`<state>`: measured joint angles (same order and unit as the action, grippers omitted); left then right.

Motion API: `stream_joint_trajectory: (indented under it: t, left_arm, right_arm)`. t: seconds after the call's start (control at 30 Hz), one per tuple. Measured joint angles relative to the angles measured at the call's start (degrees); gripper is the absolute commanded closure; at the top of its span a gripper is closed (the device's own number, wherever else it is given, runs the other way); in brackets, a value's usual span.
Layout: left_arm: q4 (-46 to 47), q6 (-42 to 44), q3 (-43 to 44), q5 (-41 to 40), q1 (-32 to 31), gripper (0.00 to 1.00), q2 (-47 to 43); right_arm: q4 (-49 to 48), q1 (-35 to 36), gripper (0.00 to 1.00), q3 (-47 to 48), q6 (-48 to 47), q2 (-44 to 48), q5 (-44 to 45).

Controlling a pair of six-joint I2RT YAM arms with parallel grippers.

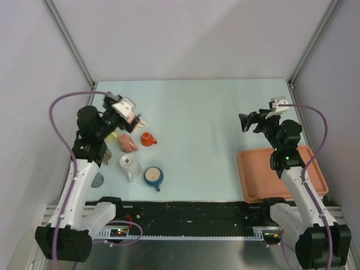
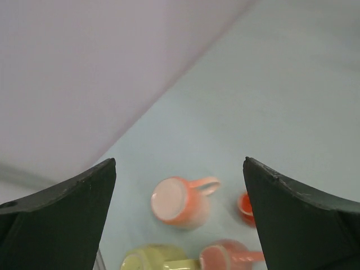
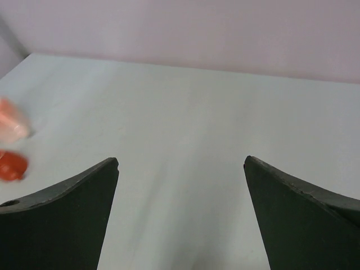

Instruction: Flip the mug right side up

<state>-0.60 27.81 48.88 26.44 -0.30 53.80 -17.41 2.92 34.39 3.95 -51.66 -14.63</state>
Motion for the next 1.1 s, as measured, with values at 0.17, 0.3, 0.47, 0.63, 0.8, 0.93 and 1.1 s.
stream_joint_trajectory:
  t: [0.17,0.3,0.47,0.63,0.8,0.93,1.1]
  left_arm:
    - [-26.4,20.5,5.2,-1.4,-20.1,0.07,-2.8]
    - [-41.6,34.6,0.0,-7.1,-40.4,0.15,-3.2]
    - [-50.6,45.8,-7.1,-9.6,-53.2,0.29,-1.8]
    - [-52.4,49.4,-8.2,-10.0,-59.3,0.33,6.6]
    - [-51.3,52.3,-10.4,-12.9,-59.8,0.39,10.6]
    - [-49.9,53.6,-12.0,-15.2,-59.9,0.44,12.1]
    - [-46.7,55.3,-13.9,-17.9,-60.0,0.59,13.3]
  right_arm:
    - [11.6,7.7,0.00,3.0,-2.4,4.1,-3.3]
    - [18.6,14.7,0.00,3.0,-2.6,5.7,-3.2]
    - [24.2,23.3,0.00,3.0,-0.5,5.9,0.4]
    - [28.8,30.0,0.00,3.0,1.7,6.9,5.3]
    - [32.1,33.0,0.00,2.8,3.9,8.6,9.8]
    - [32.1,33.2,0.00,1.0,5.5,11.0,12.0]
    - [32.1,33.2,0.00,-0.7,6.6,13.1,12.9]
